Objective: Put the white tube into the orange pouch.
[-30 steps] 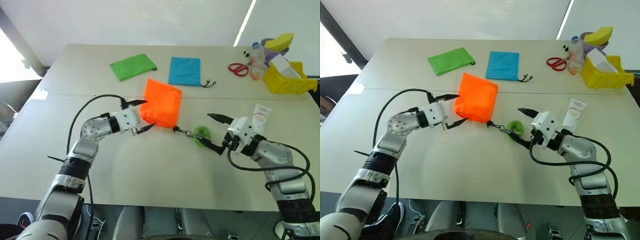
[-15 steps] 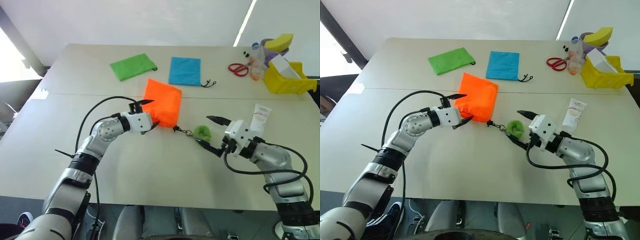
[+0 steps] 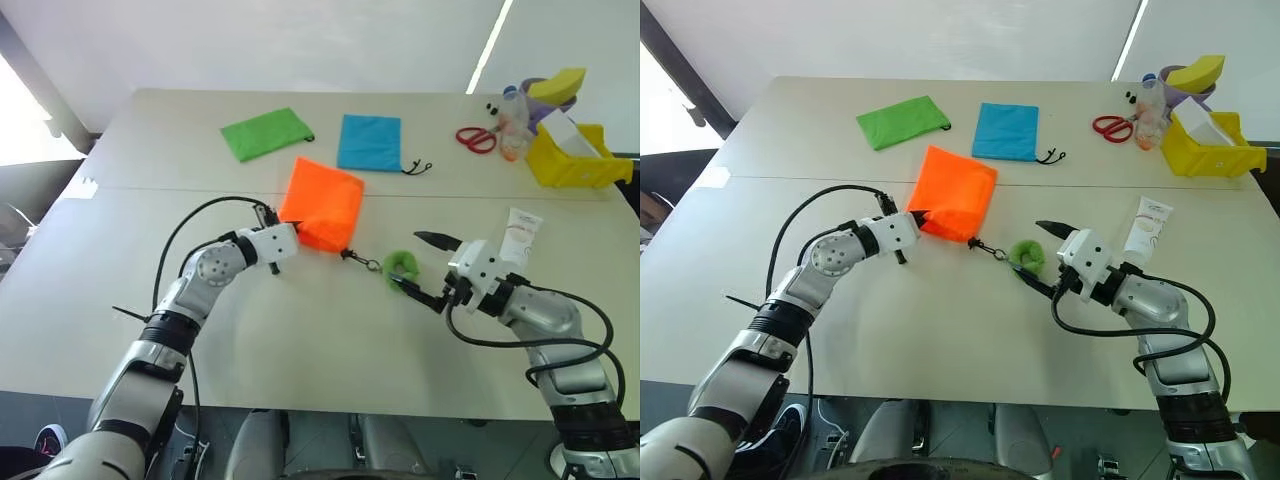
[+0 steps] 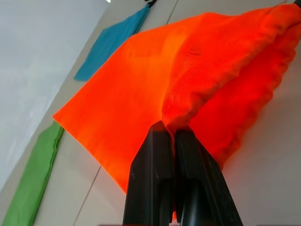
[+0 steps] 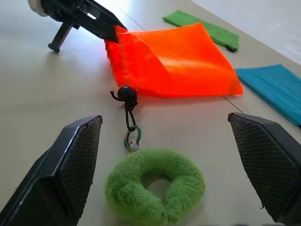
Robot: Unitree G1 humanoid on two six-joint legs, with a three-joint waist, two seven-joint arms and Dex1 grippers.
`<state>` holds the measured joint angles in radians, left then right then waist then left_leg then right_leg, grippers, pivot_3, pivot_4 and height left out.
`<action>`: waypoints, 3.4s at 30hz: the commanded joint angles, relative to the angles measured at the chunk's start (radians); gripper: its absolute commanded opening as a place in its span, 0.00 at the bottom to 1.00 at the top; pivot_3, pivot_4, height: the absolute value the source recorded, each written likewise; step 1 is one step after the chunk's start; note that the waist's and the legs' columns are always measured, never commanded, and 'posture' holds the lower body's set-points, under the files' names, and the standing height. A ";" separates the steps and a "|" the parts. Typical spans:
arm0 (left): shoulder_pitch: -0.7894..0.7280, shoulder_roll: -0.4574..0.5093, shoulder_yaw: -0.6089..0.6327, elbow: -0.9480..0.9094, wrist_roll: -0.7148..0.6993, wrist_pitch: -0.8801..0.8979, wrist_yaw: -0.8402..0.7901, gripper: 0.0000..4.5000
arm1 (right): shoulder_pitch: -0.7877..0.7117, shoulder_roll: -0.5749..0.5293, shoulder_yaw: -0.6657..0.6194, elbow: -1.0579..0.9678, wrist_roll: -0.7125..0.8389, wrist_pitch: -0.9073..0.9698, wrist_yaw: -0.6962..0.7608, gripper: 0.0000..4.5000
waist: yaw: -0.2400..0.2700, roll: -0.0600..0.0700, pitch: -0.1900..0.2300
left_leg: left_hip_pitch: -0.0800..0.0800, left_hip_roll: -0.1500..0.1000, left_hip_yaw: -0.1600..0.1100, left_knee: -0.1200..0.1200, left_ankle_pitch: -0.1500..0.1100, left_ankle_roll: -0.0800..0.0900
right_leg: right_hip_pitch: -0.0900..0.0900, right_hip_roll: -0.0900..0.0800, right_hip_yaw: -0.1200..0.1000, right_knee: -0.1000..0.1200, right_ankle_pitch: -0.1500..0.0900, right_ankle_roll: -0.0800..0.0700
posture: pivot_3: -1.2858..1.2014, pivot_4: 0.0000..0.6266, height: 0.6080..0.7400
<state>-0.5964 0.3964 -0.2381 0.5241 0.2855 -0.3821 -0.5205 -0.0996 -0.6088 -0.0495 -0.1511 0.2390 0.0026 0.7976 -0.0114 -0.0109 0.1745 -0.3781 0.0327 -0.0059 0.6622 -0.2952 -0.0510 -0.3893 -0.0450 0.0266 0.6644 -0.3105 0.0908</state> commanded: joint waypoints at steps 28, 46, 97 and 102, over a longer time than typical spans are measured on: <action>0.366 0.185 0.125 -0.731 -0.459 0.526 -0.351 0.01 | -0.036 0.001 -0.021 0.058 -0.026 -0.089 -0.007 1.00 | -0.001 0.001 0.000 | 0.002 0.001 -0.002 0.001 0.000 0.000 | 0.001 0.000 0.001 0.001 0.000 0.000 | 0.52 0.24 1.00; 0.314 0.045 0.091 -0.521 -0.370 0.260 -0.240 0.01 | -0.071 -0.041 -0.277 -0.009 0.020 0.495 -0.360 1.00 | 0.000 0.001 0.000 | 0.001 0.000 -0.001 0.001 0.000 0.001 | 0.001 -0.002 0.002 0.001 0.000 0.000 | 0.52 0.24 1.00; 0.334 0.039 0.091 -0.547 -0.375 0.247 -0.258 0.00 | -0.159 0.071 -0.369 -0.174 0.217 0.966 -0.350 0.41 | -0.004 0.003 0.001 | -0.005 0.000 -0.001 0.001 0.000 0.001 | -0.005 0.000 0.002 0.001 0.000 0.000 | 0.52 0.24 1.00; 0.352 0.027 0.111 -0.552 -0.394 0.268 -0.235 0.00 | 0.006 -0.052 -0.388 -0.379 0.474 0.983 -0.027 0.41 | 0.001 0.003 0.001 | -0.010 0.000 -0.004 0.001 0.000 0.001 | -0.007 0.001 -0.001 0.000 0.000 0.000 | 0.52 0.24 1.00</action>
<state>-0.2466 0.4259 -0.1440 0.0095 -0.0911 -0.1136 -0.7657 -0.1280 -0.6290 -0.4055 -0.4582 0.6289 0.9919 0.6754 -0.0104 -0.0078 0.1752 -0.3888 0.0330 -0.0100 0.6629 -0.2948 -0.0500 -0.3961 -0.0441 0.0255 0.6634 -0.3102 0.0911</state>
